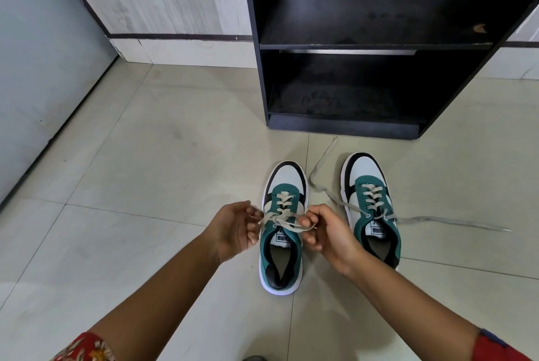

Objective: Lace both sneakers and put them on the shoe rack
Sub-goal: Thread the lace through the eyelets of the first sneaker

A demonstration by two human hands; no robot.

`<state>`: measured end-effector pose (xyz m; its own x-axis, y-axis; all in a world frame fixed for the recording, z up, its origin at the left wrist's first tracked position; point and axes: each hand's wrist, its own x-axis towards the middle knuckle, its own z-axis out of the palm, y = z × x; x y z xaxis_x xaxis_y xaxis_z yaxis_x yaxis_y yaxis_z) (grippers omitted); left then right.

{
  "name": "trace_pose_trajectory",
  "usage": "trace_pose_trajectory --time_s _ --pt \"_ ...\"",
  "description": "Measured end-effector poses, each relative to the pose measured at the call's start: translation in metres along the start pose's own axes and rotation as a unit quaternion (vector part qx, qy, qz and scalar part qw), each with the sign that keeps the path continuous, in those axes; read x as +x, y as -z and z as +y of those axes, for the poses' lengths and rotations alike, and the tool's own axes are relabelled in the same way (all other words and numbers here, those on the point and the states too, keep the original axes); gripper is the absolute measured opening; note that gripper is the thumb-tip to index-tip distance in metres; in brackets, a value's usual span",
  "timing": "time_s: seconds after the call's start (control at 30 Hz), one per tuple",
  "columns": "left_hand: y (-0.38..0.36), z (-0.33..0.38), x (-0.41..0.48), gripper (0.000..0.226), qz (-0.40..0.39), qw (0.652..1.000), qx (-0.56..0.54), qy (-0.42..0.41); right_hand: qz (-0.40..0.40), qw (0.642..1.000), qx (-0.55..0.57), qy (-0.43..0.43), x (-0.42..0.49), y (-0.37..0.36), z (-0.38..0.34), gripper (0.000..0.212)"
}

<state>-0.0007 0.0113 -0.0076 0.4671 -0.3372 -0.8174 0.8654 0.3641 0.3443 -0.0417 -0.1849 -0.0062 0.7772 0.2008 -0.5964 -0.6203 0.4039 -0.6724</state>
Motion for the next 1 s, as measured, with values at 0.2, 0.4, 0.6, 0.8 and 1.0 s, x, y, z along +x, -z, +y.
trace_pose_trajectory --time_s 0.2,0.4,0.6,0.8,1.0 --pt "-0.001 -0.005 0.005 0.040 0.128 0.949 0.241 -0.158 0.079 0.947 -0.288 0.118 0.008 0.004 -0.001 0.039" --pt "0.000 -0.007 0.012 0.050 0.170 0.594 0.699 -0.359 0.074 0.739 -0.642 0.190 0.003 0.004 -0.007 0.041" --pt "0.018 -0.007 0.021 0.049 0.156 0.593 0.695 -0.374 0.068 0.687 -0.695 0.199 0.001 0.007 -0.004 0.027" --pt "0.010 0.004 0.026 0.051 0.168 0.627 0.663 -0.373 0.102 0.671 -0.705 0.205 -0.002 0.012 -0.009 0.035" --pt "0.009 -0.010 0.022 0.048 0.222 0.824 0.445 -0.272 0.117 0.863 -0.481 0.103 0.003 0.011 0.013 0.039"
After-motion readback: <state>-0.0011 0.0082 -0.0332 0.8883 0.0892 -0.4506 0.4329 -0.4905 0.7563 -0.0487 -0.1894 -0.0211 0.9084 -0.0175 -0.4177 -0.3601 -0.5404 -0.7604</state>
